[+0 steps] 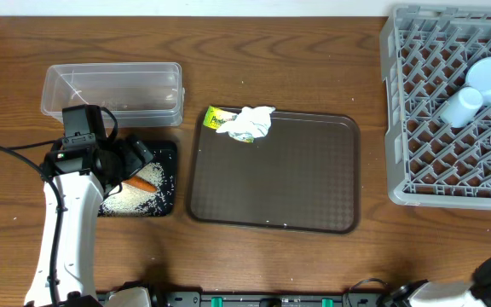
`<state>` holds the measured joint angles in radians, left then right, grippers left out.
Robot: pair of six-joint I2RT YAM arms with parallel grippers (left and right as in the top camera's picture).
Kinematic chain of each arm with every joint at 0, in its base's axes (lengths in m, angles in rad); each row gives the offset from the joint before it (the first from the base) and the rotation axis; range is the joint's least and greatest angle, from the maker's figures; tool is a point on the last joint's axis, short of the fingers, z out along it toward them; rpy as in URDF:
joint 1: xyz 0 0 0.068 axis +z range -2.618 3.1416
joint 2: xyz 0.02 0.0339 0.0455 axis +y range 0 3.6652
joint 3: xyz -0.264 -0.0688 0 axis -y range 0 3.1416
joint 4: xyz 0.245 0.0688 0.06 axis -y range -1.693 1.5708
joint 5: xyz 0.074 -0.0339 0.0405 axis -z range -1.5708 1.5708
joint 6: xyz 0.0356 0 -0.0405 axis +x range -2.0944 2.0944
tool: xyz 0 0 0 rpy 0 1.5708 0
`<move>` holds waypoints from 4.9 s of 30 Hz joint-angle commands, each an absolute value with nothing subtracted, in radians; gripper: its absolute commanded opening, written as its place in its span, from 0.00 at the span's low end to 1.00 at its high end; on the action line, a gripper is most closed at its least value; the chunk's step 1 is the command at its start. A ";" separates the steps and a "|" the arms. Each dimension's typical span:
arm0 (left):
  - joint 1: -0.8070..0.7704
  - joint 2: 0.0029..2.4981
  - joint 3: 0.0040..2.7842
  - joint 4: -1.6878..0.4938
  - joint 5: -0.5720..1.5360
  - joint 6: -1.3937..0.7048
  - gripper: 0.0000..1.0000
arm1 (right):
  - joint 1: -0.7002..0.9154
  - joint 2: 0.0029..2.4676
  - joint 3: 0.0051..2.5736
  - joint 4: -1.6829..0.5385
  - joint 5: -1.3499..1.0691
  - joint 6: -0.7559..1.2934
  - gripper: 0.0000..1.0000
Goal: Sort waste into correct bins and load items into the dishwasher rack
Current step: 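Lift the blue bowl right and place it into the grey rack, then move the right gripper back to the rack side and hold, then grasp the crumpled white wrapper on the brown tray with the left gripper, then carry the wrapper left and drop it into the clear container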
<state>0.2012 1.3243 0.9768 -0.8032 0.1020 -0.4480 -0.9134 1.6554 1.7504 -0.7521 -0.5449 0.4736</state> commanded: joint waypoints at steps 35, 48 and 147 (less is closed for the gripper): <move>0.205 1.330 0.979 -0.803 0.101 -0.446 1.00 | 0.066 1.736 1.752 -0.939 0.258 0.389 0.99; 0.204 1.330 0.978 -0.809 0.236 -0.617 1.00 | -0.229 1.812 1.752 -1.059 0.146 0.621 0.99; -0.615 1.827 1.372 -0.582 -0.008 -0.135 0.21 | -0.255 1.812 1.752 -1.057 0.145 0.621 0.99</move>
